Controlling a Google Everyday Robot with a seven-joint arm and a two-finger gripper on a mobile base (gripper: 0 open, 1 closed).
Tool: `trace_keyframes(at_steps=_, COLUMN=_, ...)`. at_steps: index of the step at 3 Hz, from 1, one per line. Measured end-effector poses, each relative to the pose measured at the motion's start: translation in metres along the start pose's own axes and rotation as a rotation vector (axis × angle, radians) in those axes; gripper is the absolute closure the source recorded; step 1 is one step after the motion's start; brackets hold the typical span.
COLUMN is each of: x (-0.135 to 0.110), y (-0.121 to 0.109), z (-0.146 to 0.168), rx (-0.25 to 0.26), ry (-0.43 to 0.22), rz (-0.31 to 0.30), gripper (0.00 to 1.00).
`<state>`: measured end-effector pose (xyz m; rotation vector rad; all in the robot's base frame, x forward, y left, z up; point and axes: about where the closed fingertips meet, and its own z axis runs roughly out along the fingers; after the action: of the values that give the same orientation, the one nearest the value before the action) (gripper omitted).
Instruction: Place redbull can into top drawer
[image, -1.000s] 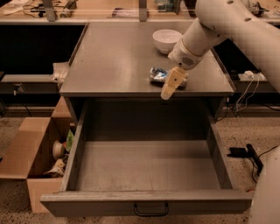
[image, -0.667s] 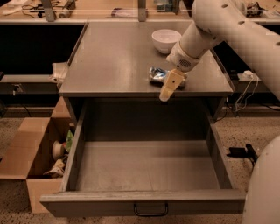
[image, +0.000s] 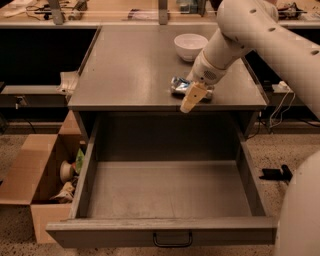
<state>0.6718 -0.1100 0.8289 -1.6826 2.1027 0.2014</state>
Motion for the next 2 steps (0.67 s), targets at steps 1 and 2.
trace_keyframes(at_steps=1, x=0.003, y=0.001, z=0.007, rx=-0.009, ry=0.003, rz=0.011, gripper=0.50)
trace_keyframes(at_steps=2, x=-0.009, y=0.005, z=-0.008, rx=0.015, ry=-0.033, rz=-0.012, gripper=0.73)
